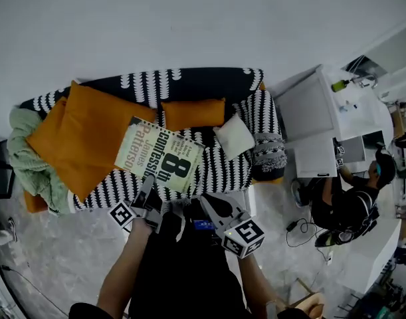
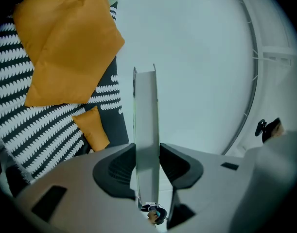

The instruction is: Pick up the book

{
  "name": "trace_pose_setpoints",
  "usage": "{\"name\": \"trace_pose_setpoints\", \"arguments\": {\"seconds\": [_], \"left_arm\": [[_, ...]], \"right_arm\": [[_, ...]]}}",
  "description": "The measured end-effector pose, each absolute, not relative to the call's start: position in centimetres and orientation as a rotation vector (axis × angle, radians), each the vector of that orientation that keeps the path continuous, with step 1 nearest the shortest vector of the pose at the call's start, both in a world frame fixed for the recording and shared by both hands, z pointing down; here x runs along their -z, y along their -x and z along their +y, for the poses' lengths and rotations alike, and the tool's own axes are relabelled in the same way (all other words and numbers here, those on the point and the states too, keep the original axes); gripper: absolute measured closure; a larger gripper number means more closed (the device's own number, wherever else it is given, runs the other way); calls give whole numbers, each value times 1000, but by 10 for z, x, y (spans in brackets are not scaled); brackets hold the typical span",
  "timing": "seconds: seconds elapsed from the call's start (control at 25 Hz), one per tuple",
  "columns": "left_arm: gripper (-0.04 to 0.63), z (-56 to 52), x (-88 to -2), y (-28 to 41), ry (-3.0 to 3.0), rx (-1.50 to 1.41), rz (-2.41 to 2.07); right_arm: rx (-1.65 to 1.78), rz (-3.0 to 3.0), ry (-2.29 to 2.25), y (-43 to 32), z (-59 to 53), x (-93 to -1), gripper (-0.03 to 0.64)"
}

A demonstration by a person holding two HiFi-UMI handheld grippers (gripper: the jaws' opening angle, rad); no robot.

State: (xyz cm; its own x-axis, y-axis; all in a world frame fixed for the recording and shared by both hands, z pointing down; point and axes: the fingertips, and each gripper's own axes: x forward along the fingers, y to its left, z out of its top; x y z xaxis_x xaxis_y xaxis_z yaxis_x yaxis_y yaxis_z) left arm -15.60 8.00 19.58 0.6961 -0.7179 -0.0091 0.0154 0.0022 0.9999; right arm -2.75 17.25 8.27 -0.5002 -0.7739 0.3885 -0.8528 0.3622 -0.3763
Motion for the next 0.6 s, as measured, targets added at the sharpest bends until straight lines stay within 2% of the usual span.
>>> {"name": "trace_pose_setpoints", "arguments": {"seconds": [0.36, 0.6], "left_arm": [[430, 109, -156, 174, -1468, 617, -606], [430, 122, -147, 183, -1471, 646, -606]], "right_arm": [[-756, -2517, -1486, 58, 183, -64, 600], [-739, -2509, -1527, 48, 196, -57, 600]]}}
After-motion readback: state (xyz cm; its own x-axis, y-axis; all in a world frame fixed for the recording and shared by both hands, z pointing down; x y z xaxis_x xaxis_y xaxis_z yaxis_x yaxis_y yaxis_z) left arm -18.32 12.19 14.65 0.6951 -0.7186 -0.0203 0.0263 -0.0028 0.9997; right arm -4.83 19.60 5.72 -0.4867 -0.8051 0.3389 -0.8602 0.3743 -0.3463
